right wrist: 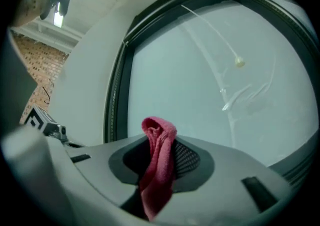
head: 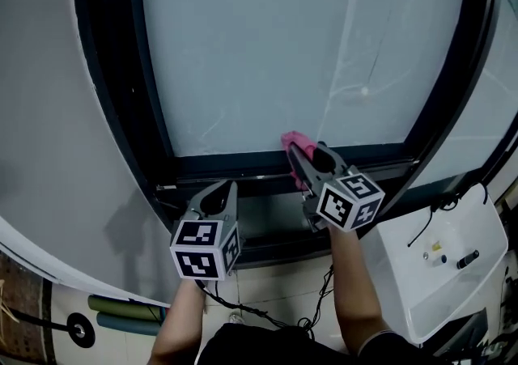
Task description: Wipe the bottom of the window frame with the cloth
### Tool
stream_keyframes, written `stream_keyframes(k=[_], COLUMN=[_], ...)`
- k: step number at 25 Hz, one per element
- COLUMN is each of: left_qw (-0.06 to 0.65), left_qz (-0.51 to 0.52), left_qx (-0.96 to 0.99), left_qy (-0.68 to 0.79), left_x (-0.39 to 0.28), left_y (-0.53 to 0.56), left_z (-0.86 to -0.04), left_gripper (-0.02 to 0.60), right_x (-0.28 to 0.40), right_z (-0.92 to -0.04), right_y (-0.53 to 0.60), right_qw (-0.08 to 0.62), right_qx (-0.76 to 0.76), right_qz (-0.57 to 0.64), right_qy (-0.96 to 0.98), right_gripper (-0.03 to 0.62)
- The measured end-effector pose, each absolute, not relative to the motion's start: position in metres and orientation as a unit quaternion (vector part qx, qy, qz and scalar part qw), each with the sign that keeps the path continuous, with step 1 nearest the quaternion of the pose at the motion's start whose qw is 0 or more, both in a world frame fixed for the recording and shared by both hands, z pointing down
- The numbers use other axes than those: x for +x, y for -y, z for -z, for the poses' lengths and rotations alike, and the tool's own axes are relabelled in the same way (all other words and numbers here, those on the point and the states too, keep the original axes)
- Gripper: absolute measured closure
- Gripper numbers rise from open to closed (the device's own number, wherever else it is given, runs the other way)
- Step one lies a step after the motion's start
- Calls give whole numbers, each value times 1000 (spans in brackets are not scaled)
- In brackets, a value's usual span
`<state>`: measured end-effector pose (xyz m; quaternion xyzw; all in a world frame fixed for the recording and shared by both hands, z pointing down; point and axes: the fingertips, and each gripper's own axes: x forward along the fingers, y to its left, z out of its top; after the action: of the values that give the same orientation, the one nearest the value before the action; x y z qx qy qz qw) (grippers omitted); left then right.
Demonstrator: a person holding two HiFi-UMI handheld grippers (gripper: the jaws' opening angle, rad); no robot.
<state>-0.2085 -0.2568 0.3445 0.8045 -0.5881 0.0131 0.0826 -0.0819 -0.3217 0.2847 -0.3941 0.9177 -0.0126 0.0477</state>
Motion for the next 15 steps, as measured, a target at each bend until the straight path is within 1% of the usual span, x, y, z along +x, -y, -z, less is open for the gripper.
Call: stream_keyframes(k=[3, 6, 10, 15], left_qw=[75, 69, 65, 68], left_qz=[15, 28, 19, -10], left_qx=[809, 816, 823, 820], left_qy=[583, 573, 564, 568], left_x=[-186, -151, -107, -79], left_y=[254, 249, 242, 226], left_z=[-325, -312, -310, -324], left_gripper=[574, 574, 574, 574], right_x=[-56, -31, 2, 25], right_z=[-265, -258, -259, -274], right_y=[301, 283, 271, 252], right_qw=[75, 77, 74, 75], right_qx=[-380, -367, -362, -352], right_qz=[10, 11, 15, 31], right_qy=[-922, -927, -929, -933], right_gripper=[488, 488, 488, 488])
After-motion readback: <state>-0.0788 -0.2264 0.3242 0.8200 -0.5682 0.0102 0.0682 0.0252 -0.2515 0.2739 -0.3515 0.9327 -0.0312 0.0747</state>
